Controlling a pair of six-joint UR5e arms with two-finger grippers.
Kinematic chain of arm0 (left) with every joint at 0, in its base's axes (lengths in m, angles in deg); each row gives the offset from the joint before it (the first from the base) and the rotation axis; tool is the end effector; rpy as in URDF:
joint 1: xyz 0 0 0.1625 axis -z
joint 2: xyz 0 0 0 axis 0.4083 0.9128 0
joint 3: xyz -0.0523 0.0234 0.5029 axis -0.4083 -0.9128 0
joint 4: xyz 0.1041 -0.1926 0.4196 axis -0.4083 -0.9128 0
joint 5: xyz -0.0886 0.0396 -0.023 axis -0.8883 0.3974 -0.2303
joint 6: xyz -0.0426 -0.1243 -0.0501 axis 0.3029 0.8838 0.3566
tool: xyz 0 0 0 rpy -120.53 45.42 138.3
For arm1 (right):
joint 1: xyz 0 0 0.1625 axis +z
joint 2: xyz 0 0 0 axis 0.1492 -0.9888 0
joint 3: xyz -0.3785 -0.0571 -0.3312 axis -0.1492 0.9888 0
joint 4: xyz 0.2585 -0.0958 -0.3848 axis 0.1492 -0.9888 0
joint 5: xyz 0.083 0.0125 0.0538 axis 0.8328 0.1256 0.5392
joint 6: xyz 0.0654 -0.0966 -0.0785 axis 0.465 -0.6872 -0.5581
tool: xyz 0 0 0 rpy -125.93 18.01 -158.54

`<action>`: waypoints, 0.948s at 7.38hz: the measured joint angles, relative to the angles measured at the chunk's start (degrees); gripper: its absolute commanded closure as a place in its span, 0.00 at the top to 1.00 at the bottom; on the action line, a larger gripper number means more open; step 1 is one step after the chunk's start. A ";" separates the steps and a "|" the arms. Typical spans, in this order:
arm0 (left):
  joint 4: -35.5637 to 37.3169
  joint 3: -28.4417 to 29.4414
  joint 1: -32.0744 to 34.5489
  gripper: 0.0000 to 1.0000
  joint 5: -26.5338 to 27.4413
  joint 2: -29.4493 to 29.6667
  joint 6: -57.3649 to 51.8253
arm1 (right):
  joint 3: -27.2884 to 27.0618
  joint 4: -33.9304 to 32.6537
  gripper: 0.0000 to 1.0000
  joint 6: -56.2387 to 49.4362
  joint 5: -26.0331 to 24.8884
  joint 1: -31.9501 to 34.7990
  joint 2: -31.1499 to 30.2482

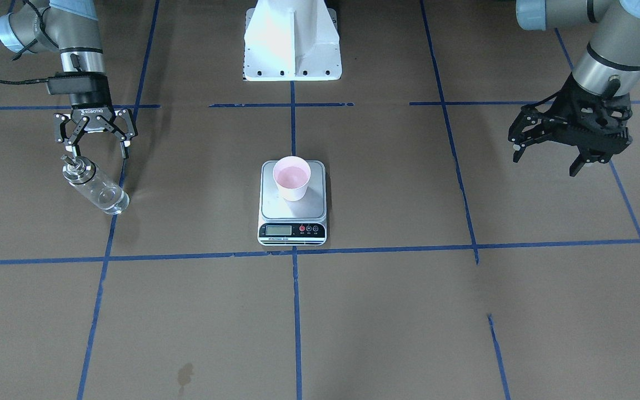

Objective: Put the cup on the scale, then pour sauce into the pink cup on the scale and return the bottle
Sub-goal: 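Close the right gripper around the glass sauce bottle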

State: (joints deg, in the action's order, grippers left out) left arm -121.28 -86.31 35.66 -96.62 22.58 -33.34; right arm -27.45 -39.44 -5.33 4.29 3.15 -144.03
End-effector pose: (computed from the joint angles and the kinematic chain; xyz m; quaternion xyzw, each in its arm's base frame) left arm 0.2619 -0.5825 0.3882 0.1761 0.3407 0.1486 0.9115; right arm -0.4189 -0.3232 0.5840 0.4501 -0.3166 0.0903 0.8301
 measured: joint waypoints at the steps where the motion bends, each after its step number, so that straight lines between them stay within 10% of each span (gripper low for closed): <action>1: -0.01 0.00 0.00 1.00 -0.01 0.00 -0.01 | 0.20 0.02 1.00 0.01 -0.03 0.15 -0.01; 7: -0.04 0.44 -0.07 1.00 0.04 0.05 -0.05 | 3.49 -0.12 1.00 -1.48 0.17 2.81 4.25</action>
State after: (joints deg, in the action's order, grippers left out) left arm -121.32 -85.87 35.59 -96.57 22.64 -33.39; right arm -23.96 -39.56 -6.81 4.47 5.96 -139.78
